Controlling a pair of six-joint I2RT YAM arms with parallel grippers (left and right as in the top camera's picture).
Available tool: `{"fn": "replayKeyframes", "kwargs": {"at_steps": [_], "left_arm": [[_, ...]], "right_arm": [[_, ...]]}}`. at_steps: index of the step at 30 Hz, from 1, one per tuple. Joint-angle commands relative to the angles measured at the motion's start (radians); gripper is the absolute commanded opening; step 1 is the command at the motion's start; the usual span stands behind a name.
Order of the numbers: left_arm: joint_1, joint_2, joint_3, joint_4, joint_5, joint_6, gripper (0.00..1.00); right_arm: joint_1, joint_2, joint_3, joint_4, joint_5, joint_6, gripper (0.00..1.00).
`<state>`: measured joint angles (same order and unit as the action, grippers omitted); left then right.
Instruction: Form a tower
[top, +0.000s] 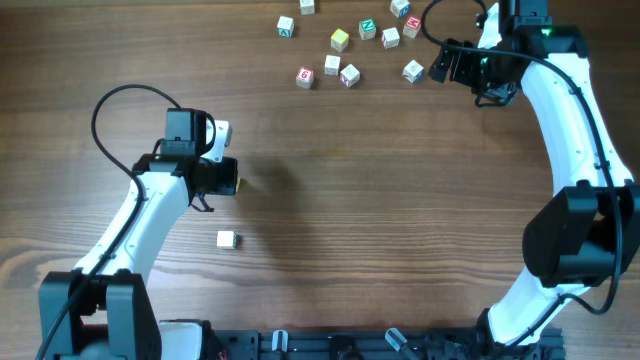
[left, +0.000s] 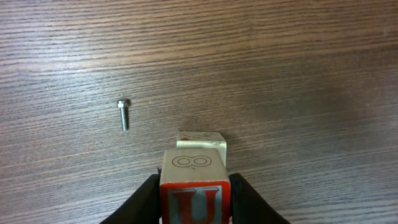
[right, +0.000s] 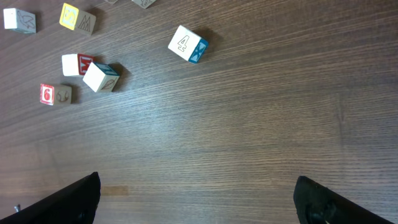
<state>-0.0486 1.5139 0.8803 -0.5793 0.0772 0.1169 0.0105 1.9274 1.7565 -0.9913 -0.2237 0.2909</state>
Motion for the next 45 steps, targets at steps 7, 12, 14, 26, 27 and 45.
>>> {"fn": "replayKeyframes", "kwargs": {"at_steps": [7, 12, 14, 26, 27, 45], "left_arm": [[0.001, 0.008, 0.010, 0.001, 0.029, 0.037, 0.34], [0.001, 0.008, 0.010, -0.003, 0.031, 0.037, 0.34], [0.001, 0.008, 0.010, -0.004, 0.032, 0.037, 0.33], [0.001, 0.005, 0.008, -0.005, 0.045, 0.036, 1.00], [0.001, -0.004, 0.013, -0.019, 0.045, 0.035, 1.00], [0.000, -0.135, -0.188, -0.194, 0.063, -0.230, 1.00]], "right_arm": [[0.005, 0.014, 0.002, 0.002, 0.007, 0.000, 1.00], [0.005, 0.014, 0.002, 0.002, 0.007, 0.000, 1.00], [0.005, 0.014, 0.002, 0.002, 0.007, 0.000, 1.00], [0.005, 0.014, 0.002, 0.002, 0.007, 0.000, 1.00], [0.005, 0.014, 0.002, 0.002, 0.007, 0.000, 1.00], [0.005, 0.014, 0.002, -0.001, 0.007, 0.001, 1.00]]}}
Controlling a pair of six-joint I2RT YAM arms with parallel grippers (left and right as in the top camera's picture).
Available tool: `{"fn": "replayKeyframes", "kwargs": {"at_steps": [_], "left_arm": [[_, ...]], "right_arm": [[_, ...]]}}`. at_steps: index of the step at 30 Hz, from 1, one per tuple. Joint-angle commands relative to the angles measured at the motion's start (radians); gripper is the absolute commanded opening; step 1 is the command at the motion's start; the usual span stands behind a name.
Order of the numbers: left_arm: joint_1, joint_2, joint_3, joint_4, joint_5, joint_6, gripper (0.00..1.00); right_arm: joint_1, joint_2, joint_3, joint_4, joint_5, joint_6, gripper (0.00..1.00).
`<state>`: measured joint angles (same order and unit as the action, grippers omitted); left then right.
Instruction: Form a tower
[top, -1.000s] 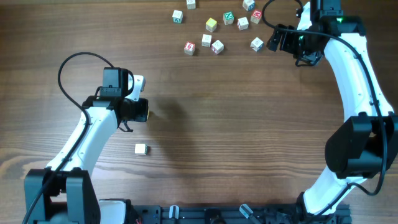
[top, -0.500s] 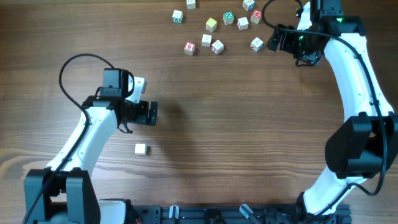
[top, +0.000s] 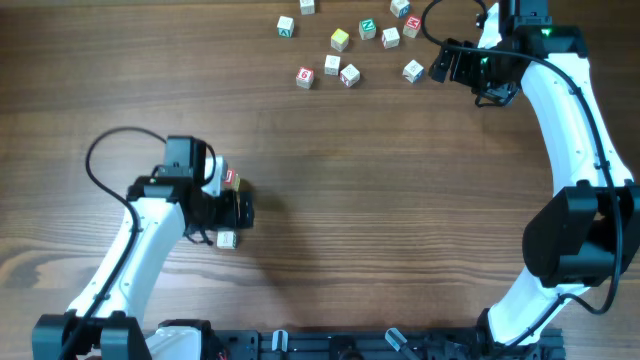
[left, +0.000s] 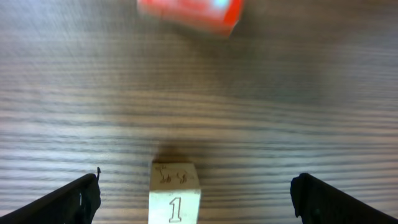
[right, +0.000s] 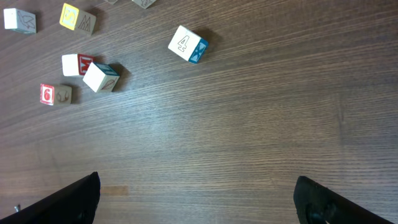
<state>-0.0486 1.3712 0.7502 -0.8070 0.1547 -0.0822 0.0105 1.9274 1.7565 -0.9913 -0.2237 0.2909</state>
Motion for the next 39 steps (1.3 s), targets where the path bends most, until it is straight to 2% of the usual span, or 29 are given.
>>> {"fn": "replayKeyframes", "kwargs": {"at_steps": [1, 2, 6, 8, 9, 11, 14, 16, 17, 18, 19, 23, 25, 27, 28, 29, 30, 31, 34, 36, 37, 39], "left_arm": [[0.000, 0.007, -0.064, 0.041, -0.017, -0.031, 1.00], [0.000, 0.007, -0.065, 0.041, -0.017, -0.031, 0.99], [0.000, 0.007, -0.065, 0.040, -0.018, -0.031, 0.52], [0.000, 0.007, -0.065, 0.040, -0.022, -0.031, 0.45], [0.000, 0.007, -0.068, 0.041, -0.026, -0.031, 0.44], [0.000, 0.007, -0.079, 0.052, -0.033, -0.031, 0.54], [0.000, 0.007, -0.079, 0.052, -0.036, -0.031, 0.56], [0.000, 0.007, -0.080, 0.052, -0.037, -0.031, 0.66], [0.000, 0.007, -0.081, 0.052, -0.037, -0.031, 0.64], [0.000, 0.007, -0.081, 0.052, -0.037, -0.031, 0.47], [0.000, 0.007, -0.081, 0.052, -0.037, -0.031, 0.34], [0.000, 0.007, -0.081, 0.053, -0.037, -0.031, 0.25], [0.000, 0.007, -0.081, 0.071, -0.056, -0.030, 0.13], [0.000, 0.007, -0.062, 0.132, -0.069, -0.031, 0.18], [0.000, 0.007, -0.037, 0.124, -0.065, -0.031, 0.31], [0.000, 0.007, -0.019, 0.111, -0.055, -0.031, 0.48], [0.000, 0.007, 0.022, 0.069, -0.027, -0.033, 0.88], [0.000, 0.007, 0.060, 0.016, -0.008, -0.066, 1.00], [0.000, 0.002, 0.088, -0.062, -0.007, -0.291, 1.00], [0.000, 0.003, 0.077, -0.129, -0.010, -0.559, 1.00], [0.000, 0.003, 0.066, -0.142, -0.009, -0.621, 1.00], [-0.008, 0.003, 0.026, -0.117, -0.008, -0.668, 1.00]], "right_arm": [[0.005, 0.014, 0.002, -0.001, 0.007, 0.000, 1.00], [0.005, 0.014, 0.002, -0.001, 0.007, 0.000, 1.00], [0.005, 0.014, 0.002, 0.000, 0.007, 0.000, 1.00], [0.005, 0.014, 0.002, 0.000, 0.007, 0.000, 1.00], [0.005, 0.014, 0.002, 0.000, 0.007, 0.000, 1.00], [0.005, 0.014, 0.002, 0.000, 0.007, 0.000, 1.00], [0.005, 0.014, 0.002, 0.000, 0.007, 0.000, 1.00], [0.005, 0.014, 0.002, 0.002, 0.007, 0.000, 1.00], [0.005, 0.014, 0.002, 0.002, 0.007, 0.000, 1.00], [0.005, 0.014, 0.002, 0.002, 0.007, 0.000, 1.00], [0.005, 0.014, 0.002, 0.002, 0.007, 0.000, 1.00], [0.005, 0.014, 0.002, 0.002, 0.023, -0.001, 1.00], [0.005, 0.014, 0.002, 0.003, 0.022, 0.000, 1.00], [0.005, 0.014, 0.002, 0.003, 0.022, -0.001, 1.00], [0.005, 0.014, 0.002, 0.004, 0.022, -0.001, 1.00], [0.005, 0.014, 0.002, 0.003, 0.022, 0.000, 1.00], [0.005, 0.014, 0.002, 0.004, 0.023, -0.001, 1.00], [0.005, 0.014, 0.002, 0.004, 0.023, 0.000, 1.00], [0.005, 0.014, 0.002, 0.004, 0.023, -0.001, 1.00], [0.005, 0.014, 0.002, 0.004, 0.026, -0.002, 1.00], [0.005, 0.014, 0.002, 0.005, 0.029, -0.002, 1.00], [0.005, 0.014, 0.002, 0.006, 0.039, -0.002, 1.00]]}}
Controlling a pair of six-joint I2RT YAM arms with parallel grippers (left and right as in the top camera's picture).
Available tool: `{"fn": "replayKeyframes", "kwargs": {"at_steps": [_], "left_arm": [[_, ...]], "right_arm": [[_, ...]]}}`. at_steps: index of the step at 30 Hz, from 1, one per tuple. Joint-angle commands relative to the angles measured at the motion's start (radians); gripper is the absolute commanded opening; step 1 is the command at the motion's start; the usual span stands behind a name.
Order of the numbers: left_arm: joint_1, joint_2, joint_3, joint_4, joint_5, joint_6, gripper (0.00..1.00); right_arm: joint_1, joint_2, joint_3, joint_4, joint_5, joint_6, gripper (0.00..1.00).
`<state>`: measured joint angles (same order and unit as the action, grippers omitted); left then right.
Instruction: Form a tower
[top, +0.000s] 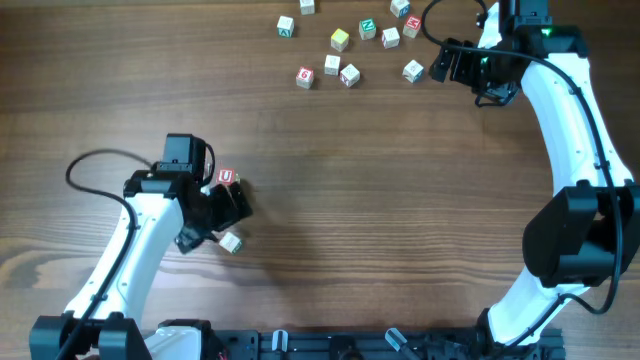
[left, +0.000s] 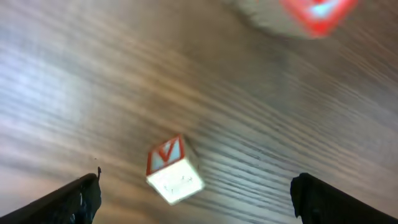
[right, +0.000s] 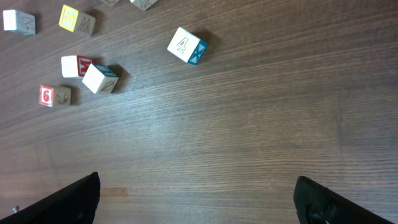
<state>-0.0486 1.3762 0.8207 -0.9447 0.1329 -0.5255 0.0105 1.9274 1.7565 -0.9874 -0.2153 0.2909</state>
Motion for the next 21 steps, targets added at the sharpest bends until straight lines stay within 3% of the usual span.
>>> {"fn": "replayKeyframes", "kwargs": {"at_steps": [1, 7, 10, 12, 18, 21], "left_arm": [[-0.016, -0.002, -0.072, 0.042, 0.024, -0.227, 1.00], [-0.072, -0.002, -0.243, 0.312, 0.049, -0.269, 1.00], [-0.072, -0.002, -0.283, 0.334, 0.003, -0.273, 1.00], [-0.072, -0.002, -0.286, 0.307, -0.011, -0.272, 0.82], [-0.072, -0.003, -0.278, 0.280, -0.003, -0.267, 0.49], [-0.072, -0.003, -0.241, 0.236, -0.003, -0.210, 0.34]], "right_arm": [[0.005, 0.014, 0.002, 0.003, 0.037, -0.002, 0.99], [0.005, 0.014, 0.002, 0.005, 0.037, -0.002, 1.00], [0.005, 0.014, 0.002, 0.003, 0.037, -0.002, 1.00], [0.005, 0.014, 0.002, 0.003, 0.037, -0.002, 1.00], [0.005, 0.014, 0.002, 0.003, 0.037, -0.002, 1.00], [0.005, 0.014, 0.002, 0.004, 0.036, -0.001, 1.00]]}}
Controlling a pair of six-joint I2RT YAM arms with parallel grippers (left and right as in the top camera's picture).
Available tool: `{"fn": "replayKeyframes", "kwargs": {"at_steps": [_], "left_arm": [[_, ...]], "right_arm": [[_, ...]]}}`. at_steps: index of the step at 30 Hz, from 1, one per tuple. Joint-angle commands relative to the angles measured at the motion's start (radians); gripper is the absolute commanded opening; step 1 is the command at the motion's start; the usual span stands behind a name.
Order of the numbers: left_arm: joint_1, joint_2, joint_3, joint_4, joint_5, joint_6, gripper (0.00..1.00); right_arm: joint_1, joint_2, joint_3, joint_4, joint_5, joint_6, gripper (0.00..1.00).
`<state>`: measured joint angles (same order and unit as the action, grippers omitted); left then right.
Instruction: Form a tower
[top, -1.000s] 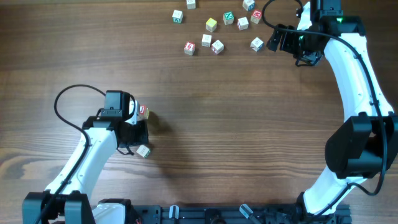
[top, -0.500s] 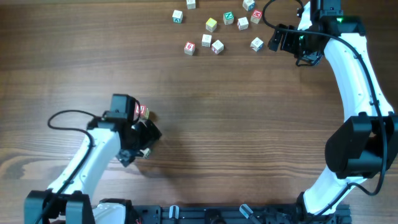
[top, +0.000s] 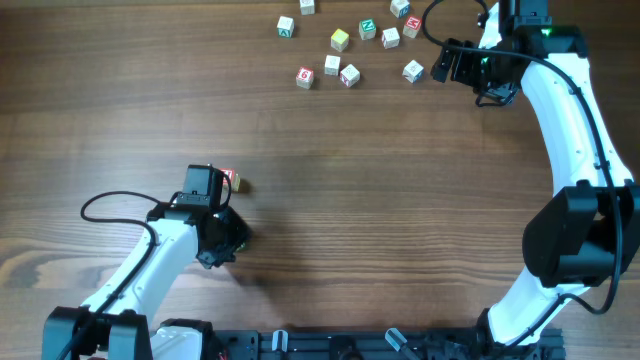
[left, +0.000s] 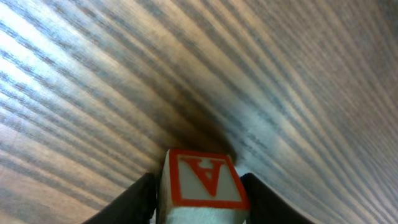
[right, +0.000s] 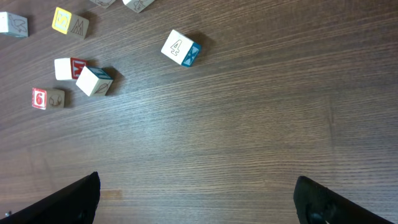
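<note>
A pale block with a red letter A (left: 205, 186) sits between the fingers of my left gripper (left: 200, 194), which is shut on it down at the table. In the overhead view the left gripper (top: 218, 243) hides that block. Just beyond it stands the red U block (top: 228, 179) on top of another block. My right gripper (right: 199, 202) is open and holds nothing. It hovers at the far right (top: 445, 62) near the loose blocks.
Several loose blocks lie at the back of the table, among them a 4 block (right: 181, 48), a 6 block (right: 44, 98) and a yellow block (top: 340, 39). The left arm's cable (top: 110, 205) loops over the table to the left.
My left gripper was open with the pale block lying skewed ahead of it. Now it is lower, nearer the front, and shut on that block. The right arm has hardly shifted.
My left gripper first held the U block over another block. Then it was open, the U block left on that block, with a loose pale block below it. Then it had turned towards that block, and now it is shut on it.
</note>
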<state>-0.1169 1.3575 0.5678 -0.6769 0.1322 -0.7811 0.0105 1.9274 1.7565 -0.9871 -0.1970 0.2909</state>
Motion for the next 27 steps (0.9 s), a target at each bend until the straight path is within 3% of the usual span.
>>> {"fn": "replayKeyframes", "kwargs": {"at_steps": [1, 7, 10, 15, 19, 27], "left_arm": [[-0.003, 0.016, 0.035, -0.043, -0.003, 0.068, 0.33], [-0.003, 0.016, 0.329, -0.196, -0.029, 0.270, 0.33], [-0.003, 0.016, 0.551, -0.288, -0.132, 0.415, 0.33], [-0.003, 0.019, 0.672, -0.227, -0.317, 0.621, 0.33], [-0.003, 0.091, 0.670, -0.206, -0.292, 0.676, 0.30], [-0.003, 0.269, 0.669, -0.320, -0.061, 0.892, 0.29]], "right_arm": [[0.005, 0.014, 0.002, 0.004, 0.018, -0.001, 1.00], [0.005, 0.014, 0.002, 0.003, 0.018, -0.002, 1.00], [0.005, 0.014, 0.002, 0.003, 0.018, -0.002, 1.00], [0.005, 0.014, 0.002, 0.004, 0.018, -0.002, 1.00], [0.005, 0.014, 0.002, 0.004, 0.018, -0.002, 1.00], [0.005, 0.014, 0.002, 0.004, 0.018, -0.002, 1.00]]}}
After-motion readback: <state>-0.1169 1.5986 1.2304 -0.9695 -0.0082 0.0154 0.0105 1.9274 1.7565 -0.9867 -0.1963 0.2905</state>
